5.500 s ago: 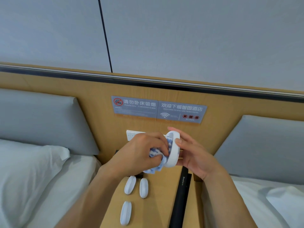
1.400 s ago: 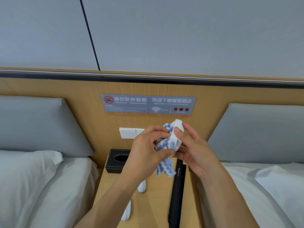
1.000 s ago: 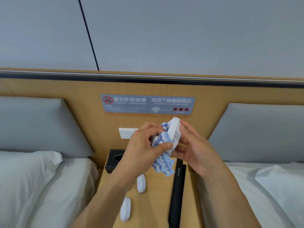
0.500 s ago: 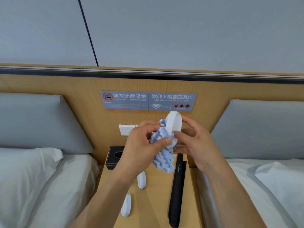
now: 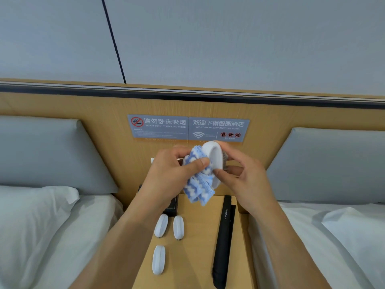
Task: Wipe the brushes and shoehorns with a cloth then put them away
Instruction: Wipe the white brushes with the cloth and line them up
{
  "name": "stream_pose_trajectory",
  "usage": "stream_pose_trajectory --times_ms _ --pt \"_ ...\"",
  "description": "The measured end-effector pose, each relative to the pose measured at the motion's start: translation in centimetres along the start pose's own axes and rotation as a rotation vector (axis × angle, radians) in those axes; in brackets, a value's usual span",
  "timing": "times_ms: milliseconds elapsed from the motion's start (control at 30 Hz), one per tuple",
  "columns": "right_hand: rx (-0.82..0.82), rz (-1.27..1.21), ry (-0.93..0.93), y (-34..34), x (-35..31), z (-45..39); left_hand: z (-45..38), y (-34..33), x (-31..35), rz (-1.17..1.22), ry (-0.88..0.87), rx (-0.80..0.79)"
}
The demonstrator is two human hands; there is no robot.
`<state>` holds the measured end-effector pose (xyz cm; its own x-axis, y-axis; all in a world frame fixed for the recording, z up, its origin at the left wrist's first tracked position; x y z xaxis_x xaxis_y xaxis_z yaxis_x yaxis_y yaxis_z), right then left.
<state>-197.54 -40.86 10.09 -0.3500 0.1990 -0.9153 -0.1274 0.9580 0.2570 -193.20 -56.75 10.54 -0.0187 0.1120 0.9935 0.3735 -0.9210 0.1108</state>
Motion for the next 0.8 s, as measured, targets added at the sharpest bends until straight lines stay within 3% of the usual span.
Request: stream_pose_trajectory --times_ms 367,633,800 --pt "-0.066 -0.152 -0.12 -0.7 1.4 0.1 0.9 -0.6 1.8 -0.173 -0.286 -0.052" --pt "-0.028 0.174 0.101 -0.4 -0.9 -0.2 -0.4 0.8 0.9 -0.144 -0.114 0.044" --pt "-0.025 0.334 0.24 -0.6 -2.7 -0.1 -1.5 1.1 0.4 -0.186 0.026 -0.002"
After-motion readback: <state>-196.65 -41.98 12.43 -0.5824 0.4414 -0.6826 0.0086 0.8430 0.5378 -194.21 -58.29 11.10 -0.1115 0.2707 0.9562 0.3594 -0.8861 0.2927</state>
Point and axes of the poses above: each hand's wrist, its own z-axis away from the middle knuckle, its own y-axis out of the back of the hand, x = y × z, the point moved 10 cm from there along -z, towards the middle knuckle, and after that the axes turned 10 degrees about x, right-handed, at the moved point
